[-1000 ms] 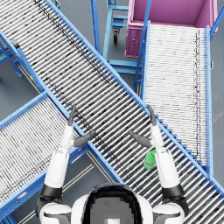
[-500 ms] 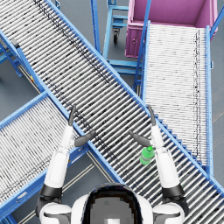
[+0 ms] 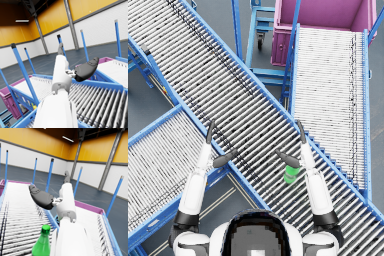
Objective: Pick up the oil and place it on the left assembly line, put the cola on the right, and keep Sprite still
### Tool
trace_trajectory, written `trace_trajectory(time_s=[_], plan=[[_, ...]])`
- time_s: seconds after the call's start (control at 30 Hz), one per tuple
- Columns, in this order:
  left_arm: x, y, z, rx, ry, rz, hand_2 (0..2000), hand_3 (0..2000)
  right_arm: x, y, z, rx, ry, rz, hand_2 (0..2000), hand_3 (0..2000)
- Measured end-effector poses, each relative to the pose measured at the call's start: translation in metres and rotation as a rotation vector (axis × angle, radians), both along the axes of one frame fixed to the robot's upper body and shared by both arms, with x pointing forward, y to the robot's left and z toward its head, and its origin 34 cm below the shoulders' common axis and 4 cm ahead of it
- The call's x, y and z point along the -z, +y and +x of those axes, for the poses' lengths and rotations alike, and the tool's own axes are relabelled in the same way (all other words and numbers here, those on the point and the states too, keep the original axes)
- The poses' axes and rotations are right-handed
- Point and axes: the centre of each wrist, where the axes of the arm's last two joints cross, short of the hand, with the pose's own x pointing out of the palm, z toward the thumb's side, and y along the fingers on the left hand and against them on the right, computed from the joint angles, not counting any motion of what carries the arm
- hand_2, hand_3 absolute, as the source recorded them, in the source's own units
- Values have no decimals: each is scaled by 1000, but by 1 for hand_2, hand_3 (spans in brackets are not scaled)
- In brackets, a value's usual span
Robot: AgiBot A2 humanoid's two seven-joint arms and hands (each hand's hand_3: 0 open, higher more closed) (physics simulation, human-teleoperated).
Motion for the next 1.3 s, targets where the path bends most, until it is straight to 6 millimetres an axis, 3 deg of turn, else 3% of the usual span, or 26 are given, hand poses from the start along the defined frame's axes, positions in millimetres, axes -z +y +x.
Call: trace_trajectory(time_s=[1.3], plan=[[0,0,0,0,0,0,0,0,0,0,0,0,0,0,0,0]])
